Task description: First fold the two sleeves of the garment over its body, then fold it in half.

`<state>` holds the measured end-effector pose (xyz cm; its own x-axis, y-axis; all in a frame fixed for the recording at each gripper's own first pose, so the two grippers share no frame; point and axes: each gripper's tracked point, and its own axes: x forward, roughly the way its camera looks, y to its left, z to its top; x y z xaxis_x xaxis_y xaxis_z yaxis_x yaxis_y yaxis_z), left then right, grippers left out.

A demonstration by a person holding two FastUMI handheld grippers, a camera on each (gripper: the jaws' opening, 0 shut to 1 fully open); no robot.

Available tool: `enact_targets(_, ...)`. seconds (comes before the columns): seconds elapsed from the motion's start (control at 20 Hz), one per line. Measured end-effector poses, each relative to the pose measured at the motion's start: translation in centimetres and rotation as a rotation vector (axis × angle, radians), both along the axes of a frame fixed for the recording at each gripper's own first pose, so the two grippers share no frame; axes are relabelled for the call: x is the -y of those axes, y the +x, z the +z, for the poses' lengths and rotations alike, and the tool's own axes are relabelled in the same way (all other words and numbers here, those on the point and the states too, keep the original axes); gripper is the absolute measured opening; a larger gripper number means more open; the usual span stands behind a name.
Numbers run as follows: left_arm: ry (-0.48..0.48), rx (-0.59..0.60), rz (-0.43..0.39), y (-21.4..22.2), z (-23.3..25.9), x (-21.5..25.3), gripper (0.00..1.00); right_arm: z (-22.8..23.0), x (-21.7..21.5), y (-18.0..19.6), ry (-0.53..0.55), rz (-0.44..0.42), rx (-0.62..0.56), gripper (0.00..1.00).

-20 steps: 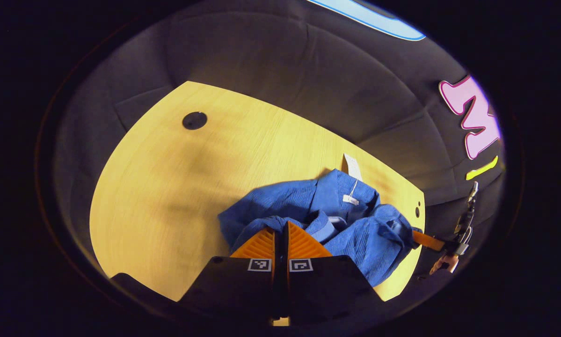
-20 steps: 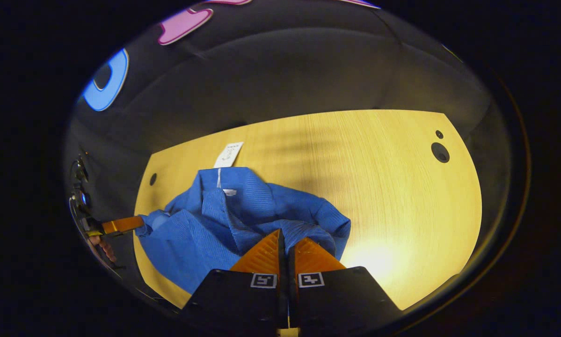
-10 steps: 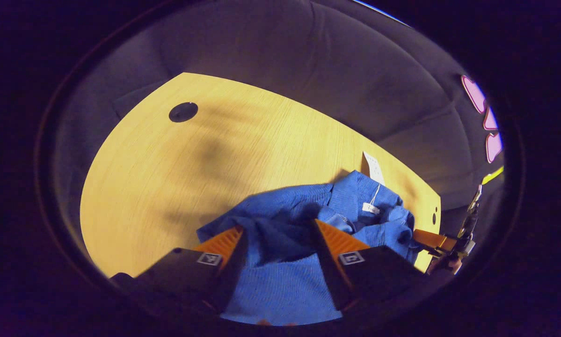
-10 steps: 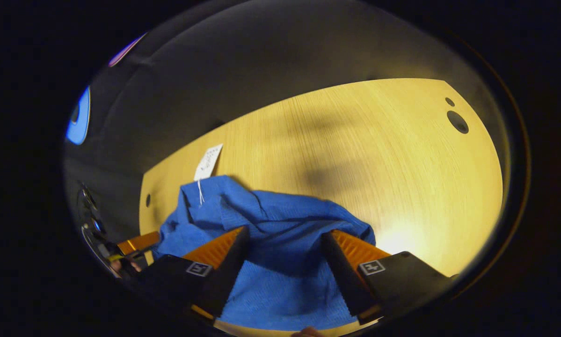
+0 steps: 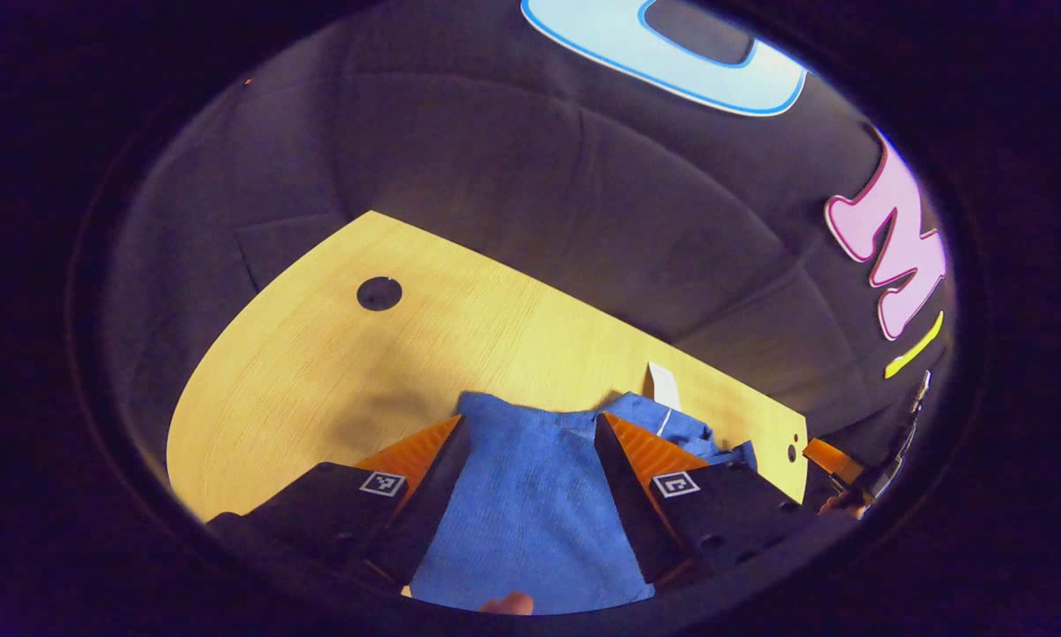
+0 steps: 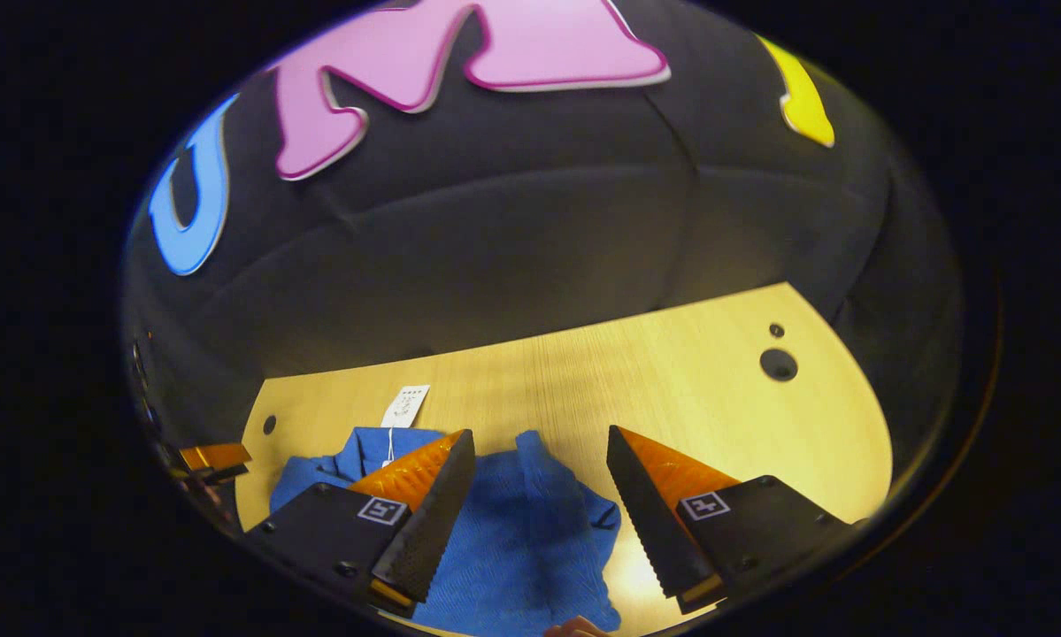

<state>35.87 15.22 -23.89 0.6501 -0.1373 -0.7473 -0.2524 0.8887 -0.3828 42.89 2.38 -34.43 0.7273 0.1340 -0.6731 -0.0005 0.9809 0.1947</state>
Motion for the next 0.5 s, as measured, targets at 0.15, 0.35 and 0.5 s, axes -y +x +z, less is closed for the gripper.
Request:
enact_targets(0.15,0.056,0.098,-0.030,-2.1,3.9,0.8,0.84,4.6,-1.6,-2.5,-0.030,0.052,0.107,0.96)
enact_targets(0.35,0.245,0.243,-0.092,-5.9,8.4,2.0,0.84,11.1,-2.9,-7.5,-0.103,0.105,0.258,0.96)
enact_targets(0.5,0.307,0.361,-0.144,-9.7,11.8,5.1,0.84,15.4,-3.4,-12.0,-0.226,0.132,0.407,0.97)
